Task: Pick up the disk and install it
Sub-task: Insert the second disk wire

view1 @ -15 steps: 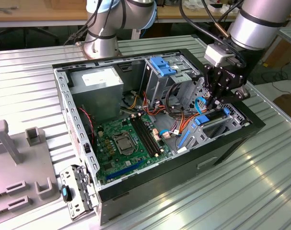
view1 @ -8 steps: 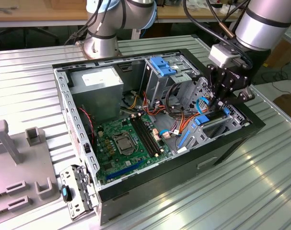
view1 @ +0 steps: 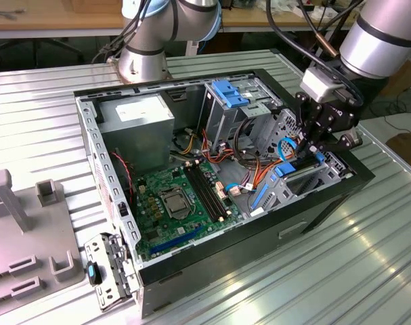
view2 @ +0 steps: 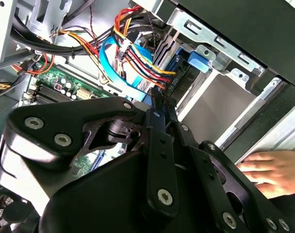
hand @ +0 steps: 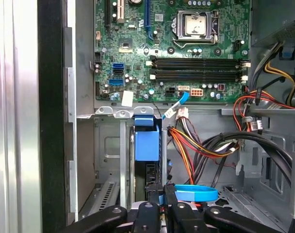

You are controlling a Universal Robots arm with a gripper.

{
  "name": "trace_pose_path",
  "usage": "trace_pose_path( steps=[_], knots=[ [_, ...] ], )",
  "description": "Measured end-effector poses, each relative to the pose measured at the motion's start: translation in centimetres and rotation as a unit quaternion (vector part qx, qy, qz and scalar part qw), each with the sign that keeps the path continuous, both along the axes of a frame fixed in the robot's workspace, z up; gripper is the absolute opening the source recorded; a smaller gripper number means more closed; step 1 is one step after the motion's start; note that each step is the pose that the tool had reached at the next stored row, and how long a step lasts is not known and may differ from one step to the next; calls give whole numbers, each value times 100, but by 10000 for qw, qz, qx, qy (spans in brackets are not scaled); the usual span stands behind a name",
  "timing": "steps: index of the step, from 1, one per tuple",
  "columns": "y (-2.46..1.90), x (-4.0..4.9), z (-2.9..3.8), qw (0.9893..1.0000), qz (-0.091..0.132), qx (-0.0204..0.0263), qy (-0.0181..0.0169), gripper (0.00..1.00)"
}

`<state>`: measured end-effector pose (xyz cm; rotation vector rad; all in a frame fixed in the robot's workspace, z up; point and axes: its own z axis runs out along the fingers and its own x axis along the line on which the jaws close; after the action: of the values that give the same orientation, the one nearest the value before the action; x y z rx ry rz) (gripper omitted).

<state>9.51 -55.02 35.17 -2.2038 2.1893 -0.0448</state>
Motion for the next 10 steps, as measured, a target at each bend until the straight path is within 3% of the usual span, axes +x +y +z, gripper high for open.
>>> trace_pose_path(
  steps=[10],
  knots=[
    [-35, 0, -21, 10000, 0, -1, 0, 16]
  ],
)
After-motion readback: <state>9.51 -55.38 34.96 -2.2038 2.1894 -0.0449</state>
